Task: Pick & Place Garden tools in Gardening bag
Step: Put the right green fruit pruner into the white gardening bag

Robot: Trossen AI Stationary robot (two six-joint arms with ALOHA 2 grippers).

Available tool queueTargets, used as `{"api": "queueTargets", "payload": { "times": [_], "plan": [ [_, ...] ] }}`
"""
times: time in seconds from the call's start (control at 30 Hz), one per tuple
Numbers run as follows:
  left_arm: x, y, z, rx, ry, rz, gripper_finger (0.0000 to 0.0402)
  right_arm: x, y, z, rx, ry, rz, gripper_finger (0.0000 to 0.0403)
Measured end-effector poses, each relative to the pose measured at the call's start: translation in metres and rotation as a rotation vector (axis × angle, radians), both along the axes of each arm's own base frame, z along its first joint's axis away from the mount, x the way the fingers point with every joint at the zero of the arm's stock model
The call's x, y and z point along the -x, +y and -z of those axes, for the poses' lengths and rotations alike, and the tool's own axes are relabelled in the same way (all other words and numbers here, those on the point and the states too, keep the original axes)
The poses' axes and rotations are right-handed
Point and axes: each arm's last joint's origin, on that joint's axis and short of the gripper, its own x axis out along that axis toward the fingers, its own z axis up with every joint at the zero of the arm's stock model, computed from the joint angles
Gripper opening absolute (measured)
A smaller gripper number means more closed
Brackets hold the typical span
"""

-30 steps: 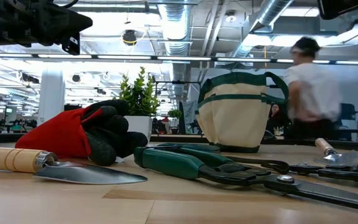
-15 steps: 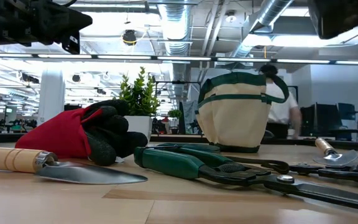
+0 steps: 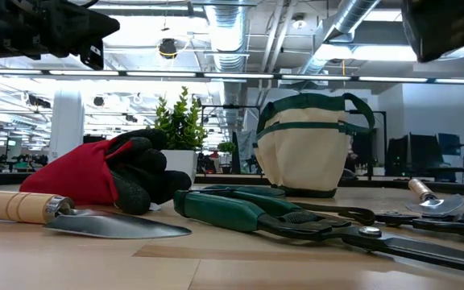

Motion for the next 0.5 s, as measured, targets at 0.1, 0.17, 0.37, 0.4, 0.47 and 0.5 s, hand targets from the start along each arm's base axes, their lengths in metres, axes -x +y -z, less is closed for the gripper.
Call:
{"api": "queueTargets", "payload": {
  "times": [0.1, 0.17, 0.37, 0.4, 0.47, 0.5],
  "plan": [
    [0.0, 0.0, 0.0, 0.0, 0.0, 0.0, 0.0003, 0.002, 0.003, 0.001, -0.003, -0.007, -0.008, 0.0108],
    [0.0, 0.0, 0.0, 0.0, 0.0, 0.0, 0.0003, 0.002, 0.004, 0.001, -0.006, -0.011, -0.004, 0.0108],
    [0.0, 0.0, 0.0, 0.001, -0.001, 0.001, 0.0003, -0.001, 0.005, 0.006, 0.028, -0.048, 0.003, 0.0108],
    [0.0, 0.0, 0.0, 0.001, -0.001, 0.0, 0.0003, -0.002, 0.006, 0.01, 0.033, -0.046, 0.003, 0.0108],
    [0.0, 0.0, 0.0, 0.001, -0.001, 0.001, 0.0003, -0.002, 0.007, 0.015, 0.034, -0.032, -0.003, 0.0108],
    [0.0, 0.0, 0.0, 0.001, -0.001, 0.001, 0.0003, -0.004, 0.008, 0.018, 0.022, -0.029, -0.006, 0.0108]
  ]
}}
